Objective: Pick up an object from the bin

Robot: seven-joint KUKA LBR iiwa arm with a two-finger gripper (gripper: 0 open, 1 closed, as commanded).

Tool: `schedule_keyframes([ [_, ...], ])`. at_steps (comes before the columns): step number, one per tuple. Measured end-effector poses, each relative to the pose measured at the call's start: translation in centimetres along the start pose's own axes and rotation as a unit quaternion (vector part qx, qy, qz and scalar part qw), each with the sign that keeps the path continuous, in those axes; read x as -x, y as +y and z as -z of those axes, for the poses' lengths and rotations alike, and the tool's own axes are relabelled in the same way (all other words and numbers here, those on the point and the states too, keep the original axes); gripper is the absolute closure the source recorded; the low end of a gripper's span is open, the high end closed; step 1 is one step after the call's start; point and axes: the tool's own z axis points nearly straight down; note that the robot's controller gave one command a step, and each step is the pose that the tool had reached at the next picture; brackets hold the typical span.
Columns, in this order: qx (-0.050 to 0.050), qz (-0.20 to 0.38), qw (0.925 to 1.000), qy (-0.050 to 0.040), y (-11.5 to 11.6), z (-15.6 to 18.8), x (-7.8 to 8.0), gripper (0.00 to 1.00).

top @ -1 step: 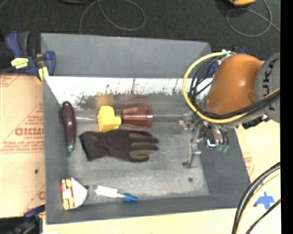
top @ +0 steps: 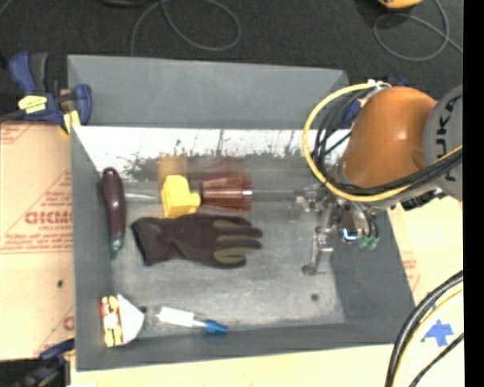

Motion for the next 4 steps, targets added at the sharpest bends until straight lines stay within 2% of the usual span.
schedule_keyframes([
  [1,-0.001,0.026,0.9997,-0.0041,2.2,-4.1,3.9,0.0],
  [2,-0.001,0.063,0.998,-0.0013,7.4,-8.7,4.2,0.0],
  [3,0.002,0.064,0.998,-0.0012,9.2,-10.3,5.6,0.0],
  [4,-0.001,-0.031,0.9995,-0.0029,8.8,-11.6,3.5,1.0],
])
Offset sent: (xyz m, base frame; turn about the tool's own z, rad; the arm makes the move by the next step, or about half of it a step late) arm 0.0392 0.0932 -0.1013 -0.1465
